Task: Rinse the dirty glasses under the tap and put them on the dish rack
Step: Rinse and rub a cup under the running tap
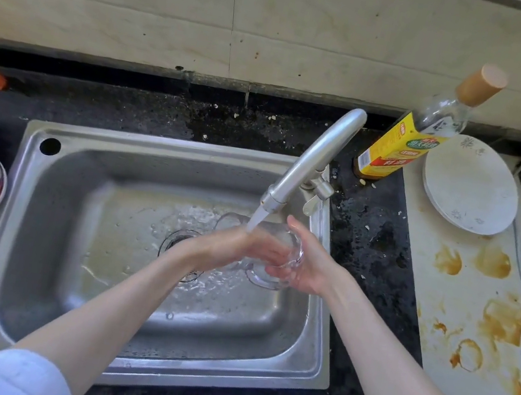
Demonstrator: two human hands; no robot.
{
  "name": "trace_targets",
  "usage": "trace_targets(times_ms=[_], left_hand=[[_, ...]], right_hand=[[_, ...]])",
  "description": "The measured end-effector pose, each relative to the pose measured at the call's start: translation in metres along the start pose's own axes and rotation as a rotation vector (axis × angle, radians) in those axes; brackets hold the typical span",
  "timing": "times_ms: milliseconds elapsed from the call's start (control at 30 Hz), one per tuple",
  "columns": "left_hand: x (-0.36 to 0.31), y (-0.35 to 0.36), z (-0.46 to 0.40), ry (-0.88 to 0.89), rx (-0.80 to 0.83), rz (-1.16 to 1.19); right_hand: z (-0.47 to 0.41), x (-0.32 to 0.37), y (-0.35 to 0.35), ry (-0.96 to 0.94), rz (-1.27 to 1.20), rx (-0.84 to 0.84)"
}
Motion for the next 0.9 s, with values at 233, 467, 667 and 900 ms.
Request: trace_targets(times_ms=[233,467,667,900], left_hand=[[0.012,-0.009,-0.001,-0.176,-0.223,0.66],[-0.002,-0.006,-0.013,-0.166,-0.366,0.789],[-0.005,0.012,-0.015,-0.092,-0.345,0.611],[0.002,0.011,-0.001,-0.113,0.327,-0.867]], right_hand=[[0.0,-0.004,0.003,-0.111,-0.077,0.171],[-0.007,-0.006,0.003,-0.262,-0.31,0.261],[-0.011,-0.003,-0.004,-0.21,-0.339,0.255],[-0.015,-0.008,0.0,0.071,-0.162,0.121]])
Point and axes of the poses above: each hand's wrist, its own z-axis away from the middle knuckle, its own y-axis out of the palm, x = y × z, the point moved 3 cm from there along -z, towards the middle knuckle, and after that the axes turned 13 degrees about y, right-handed, at the moved point
